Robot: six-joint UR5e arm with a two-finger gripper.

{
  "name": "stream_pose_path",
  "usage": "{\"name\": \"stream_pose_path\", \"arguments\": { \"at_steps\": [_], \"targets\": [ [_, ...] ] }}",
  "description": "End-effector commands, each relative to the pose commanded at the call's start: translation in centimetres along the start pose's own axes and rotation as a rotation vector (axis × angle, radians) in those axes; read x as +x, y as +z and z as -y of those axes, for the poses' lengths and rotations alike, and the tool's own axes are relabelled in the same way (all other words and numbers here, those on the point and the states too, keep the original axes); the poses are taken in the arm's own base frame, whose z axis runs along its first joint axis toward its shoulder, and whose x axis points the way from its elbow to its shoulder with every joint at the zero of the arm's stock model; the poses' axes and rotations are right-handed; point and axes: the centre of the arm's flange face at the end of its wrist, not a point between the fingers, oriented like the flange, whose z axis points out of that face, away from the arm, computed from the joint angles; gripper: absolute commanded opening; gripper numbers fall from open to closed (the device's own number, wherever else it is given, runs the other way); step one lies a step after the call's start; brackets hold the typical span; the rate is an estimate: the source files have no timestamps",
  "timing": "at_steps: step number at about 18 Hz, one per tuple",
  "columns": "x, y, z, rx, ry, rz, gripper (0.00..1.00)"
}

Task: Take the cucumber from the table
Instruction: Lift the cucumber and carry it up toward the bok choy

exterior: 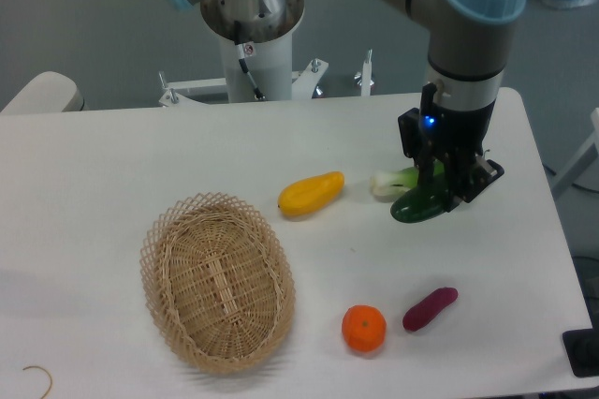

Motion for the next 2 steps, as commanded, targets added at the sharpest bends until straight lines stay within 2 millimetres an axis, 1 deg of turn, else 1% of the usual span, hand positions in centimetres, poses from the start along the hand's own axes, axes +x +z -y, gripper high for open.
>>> {"name": "stream_pose_path", "arguments": {
  "at_steps": [2],
  "targets": [
    [0.03, 0.07, 0.01, 0.001, 0.000, -0.002, 0.33]
  ]
}}
